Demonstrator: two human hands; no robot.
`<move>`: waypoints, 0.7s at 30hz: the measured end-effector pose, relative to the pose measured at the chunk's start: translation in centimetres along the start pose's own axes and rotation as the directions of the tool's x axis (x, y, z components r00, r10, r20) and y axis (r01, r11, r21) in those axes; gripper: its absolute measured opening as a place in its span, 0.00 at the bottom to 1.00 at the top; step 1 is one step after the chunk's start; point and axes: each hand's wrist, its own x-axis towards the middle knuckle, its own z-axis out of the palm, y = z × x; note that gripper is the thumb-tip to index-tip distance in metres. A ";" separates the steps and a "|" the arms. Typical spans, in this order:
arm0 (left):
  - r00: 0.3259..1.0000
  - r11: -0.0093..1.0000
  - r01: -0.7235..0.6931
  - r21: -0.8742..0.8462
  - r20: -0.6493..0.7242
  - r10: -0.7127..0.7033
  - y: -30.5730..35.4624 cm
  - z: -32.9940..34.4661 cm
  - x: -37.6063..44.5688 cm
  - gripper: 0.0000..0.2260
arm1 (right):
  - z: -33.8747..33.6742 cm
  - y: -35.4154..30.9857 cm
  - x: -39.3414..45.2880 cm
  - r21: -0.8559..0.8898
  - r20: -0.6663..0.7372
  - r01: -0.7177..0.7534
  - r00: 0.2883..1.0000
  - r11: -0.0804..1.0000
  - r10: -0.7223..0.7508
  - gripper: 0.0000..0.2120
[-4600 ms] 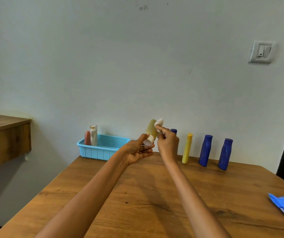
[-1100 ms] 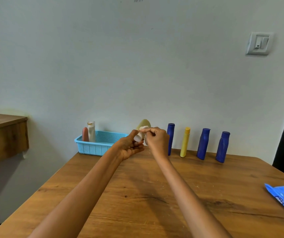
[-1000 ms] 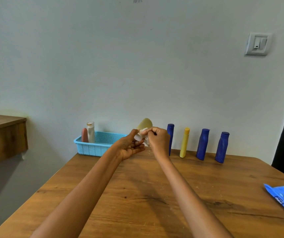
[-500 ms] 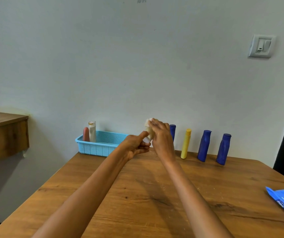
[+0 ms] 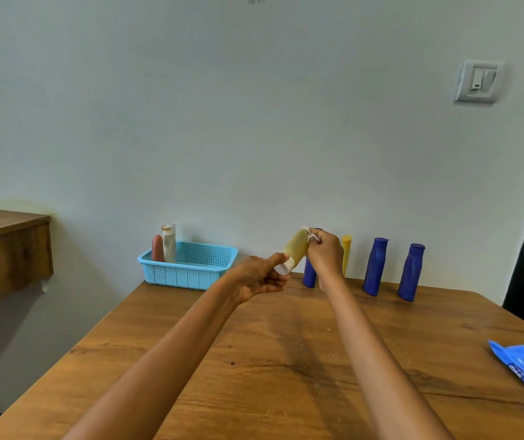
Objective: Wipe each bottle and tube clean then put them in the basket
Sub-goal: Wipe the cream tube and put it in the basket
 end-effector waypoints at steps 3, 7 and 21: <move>1.000 1.000 -0.006 -0.002 0.019 0.006 -0.1 0.1 0.0 0.16 | -0.1 0.2 -0.3 0.107 0.043 -0.133 0.991 0.985 0.129 0.12; 0.999 0.999 -0.032 -0.023 0.005 0.032 0.0 0.0 0.1 0.12 | 0.6 -0.8 -1.5 0.161 0.133 -0.165 0.981 0.973 0.145 0.08; 0.979 0.981 -0.132 -0.143 -0.171 0.107 0.0 -0.7 0.5 0.10 | 0.4 -1.9 -2.5 -0.012 0.269 -0.171 0.948 0.985 0.168 0.10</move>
